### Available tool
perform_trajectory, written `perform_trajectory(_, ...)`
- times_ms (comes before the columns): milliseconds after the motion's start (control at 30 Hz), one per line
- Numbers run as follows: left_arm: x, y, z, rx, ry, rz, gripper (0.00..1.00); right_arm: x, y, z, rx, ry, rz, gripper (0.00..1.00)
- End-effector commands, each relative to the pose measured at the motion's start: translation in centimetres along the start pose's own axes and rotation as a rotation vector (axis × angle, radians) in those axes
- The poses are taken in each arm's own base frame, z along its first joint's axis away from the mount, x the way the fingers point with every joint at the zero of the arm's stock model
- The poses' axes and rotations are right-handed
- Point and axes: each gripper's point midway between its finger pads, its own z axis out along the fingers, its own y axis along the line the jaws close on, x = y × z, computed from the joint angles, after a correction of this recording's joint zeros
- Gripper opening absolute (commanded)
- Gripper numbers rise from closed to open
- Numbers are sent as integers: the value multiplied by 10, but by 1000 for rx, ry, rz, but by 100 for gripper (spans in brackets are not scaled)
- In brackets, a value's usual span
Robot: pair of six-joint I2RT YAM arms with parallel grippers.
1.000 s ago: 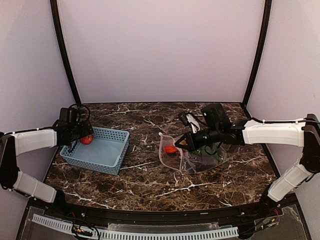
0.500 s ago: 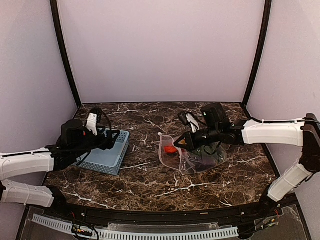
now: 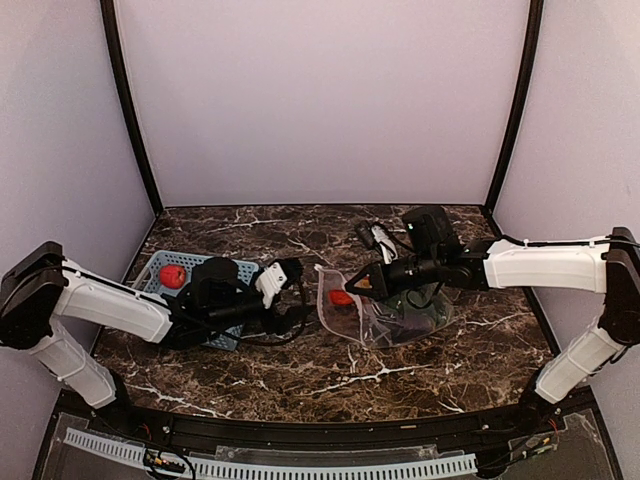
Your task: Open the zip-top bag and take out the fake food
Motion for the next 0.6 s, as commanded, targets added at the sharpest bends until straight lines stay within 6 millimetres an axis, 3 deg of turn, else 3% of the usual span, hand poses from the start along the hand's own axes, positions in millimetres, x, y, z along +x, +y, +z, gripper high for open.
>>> perform_trajectory(0,-39,-14,21,60,-118,127,68,-18,9,-7,-33,-55,-24,0)
perform_trajectory(200,-35,-33,51,121,-108,189,51,-21,10,-8,-28,-64,-30,0)
perform_trajectory(567,-6,-38,84,127,-46,245,39,-32,9,-13,-3,-96,-41,0)
